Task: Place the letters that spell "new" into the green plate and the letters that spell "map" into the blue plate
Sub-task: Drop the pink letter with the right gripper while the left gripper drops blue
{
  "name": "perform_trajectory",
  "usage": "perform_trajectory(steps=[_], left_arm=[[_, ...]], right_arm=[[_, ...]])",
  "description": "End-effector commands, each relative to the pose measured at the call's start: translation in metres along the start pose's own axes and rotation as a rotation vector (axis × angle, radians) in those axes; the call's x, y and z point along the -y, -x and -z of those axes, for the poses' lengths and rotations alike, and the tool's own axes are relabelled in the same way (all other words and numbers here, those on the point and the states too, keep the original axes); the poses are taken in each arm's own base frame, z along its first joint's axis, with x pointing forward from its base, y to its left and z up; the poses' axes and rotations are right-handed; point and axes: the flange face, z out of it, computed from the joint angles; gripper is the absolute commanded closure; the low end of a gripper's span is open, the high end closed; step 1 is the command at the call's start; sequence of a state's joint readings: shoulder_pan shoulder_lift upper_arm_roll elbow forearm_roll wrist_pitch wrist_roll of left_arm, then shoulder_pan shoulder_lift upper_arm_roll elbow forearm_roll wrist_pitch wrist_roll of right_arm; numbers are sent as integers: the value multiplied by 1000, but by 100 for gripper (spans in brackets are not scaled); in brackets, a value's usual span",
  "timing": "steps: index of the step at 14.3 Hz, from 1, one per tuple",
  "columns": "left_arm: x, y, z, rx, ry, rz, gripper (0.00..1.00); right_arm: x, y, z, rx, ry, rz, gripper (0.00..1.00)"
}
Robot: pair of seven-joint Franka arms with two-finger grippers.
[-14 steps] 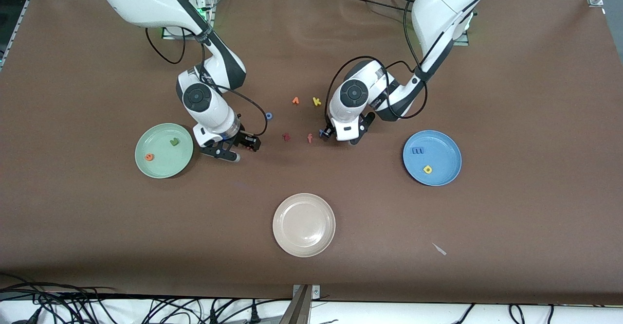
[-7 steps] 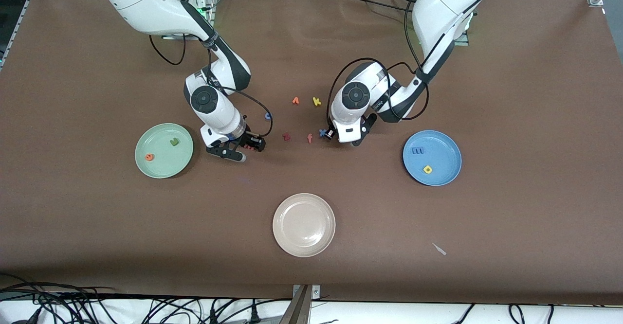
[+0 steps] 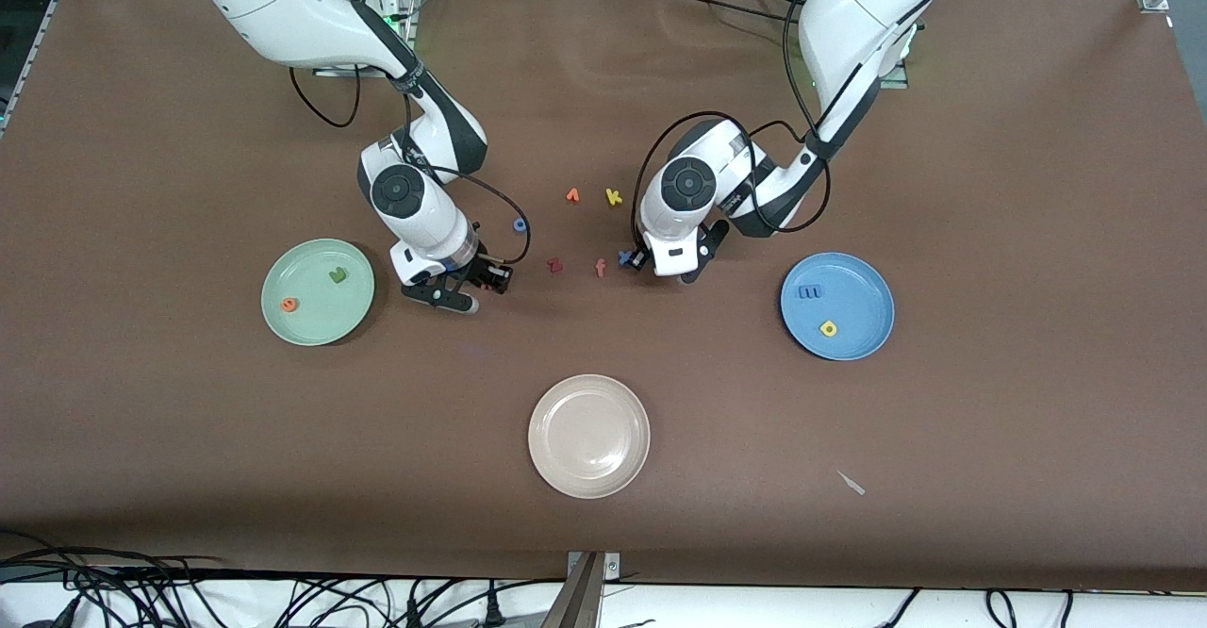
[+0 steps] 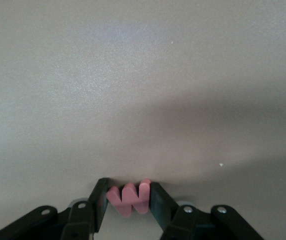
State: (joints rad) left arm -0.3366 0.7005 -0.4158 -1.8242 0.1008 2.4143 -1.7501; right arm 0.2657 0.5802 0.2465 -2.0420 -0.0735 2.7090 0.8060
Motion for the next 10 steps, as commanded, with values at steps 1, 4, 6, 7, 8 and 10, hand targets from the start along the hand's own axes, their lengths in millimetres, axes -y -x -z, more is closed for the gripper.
perform_trajectory(steps=[1,4,6,7,8,10], left_arm=[[5,-8,-3,-23,-23,-3,69],[4,-35,22,-42,-65,-29,68],[7,-63,48,-57,-94,-100,68],[8,-76,65,-62,-106,-144,68],[9,-95,78,-63,-124,-175,68],[20,-140,104,-48,-182,-275,68]], right_arm=[[-1,-3,6,-11,17,19,72],[-5,-11,50,5,77,74,73],[-17,-20,86,27,124,142,73],[-29,-28,105,35,142,184,73],[-49,-41,121,47,157,223,72],[-100,-66,142,89,183,286,71]])
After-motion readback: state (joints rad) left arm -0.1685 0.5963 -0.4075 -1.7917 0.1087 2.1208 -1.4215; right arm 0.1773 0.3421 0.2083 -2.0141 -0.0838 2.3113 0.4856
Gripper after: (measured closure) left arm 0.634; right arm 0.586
